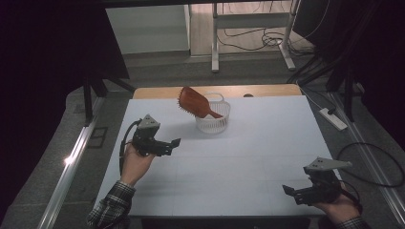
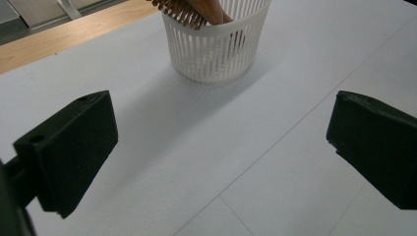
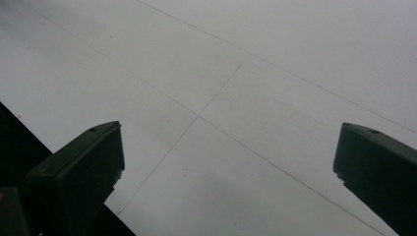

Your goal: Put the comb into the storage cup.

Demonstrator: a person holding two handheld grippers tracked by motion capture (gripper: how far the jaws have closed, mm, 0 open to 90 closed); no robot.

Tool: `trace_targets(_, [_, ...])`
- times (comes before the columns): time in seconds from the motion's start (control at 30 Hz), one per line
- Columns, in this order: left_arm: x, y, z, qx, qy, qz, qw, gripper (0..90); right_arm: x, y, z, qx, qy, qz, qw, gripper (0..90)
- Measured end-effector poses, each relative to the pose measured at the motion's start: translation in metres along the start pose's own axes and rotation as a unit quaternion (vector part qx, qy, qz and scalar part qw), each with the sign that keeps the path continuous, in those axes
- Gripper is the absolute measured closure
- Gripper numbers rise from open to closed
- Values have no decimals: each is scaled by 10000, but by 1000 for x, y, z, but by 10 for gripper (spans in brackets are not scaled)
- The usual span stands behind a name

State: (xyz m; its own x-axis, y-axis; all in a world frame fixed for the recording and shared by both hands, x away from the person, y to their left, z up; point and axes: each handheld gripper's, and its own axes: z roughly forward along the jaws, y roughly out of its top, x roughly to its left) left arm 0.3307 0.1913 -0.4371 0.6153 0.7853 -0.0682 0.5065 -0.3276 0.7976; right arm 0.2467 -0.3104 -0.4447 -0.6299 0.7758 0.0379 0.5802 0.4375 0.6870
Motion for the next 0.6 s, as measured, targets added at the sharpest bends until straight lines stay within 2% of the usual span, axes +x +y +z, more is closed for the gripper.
trace_targets(0.6, [-6,-5,-9,-43,-32,-8,10000,0,1,0,0,-9,-4,-34,10000,0])
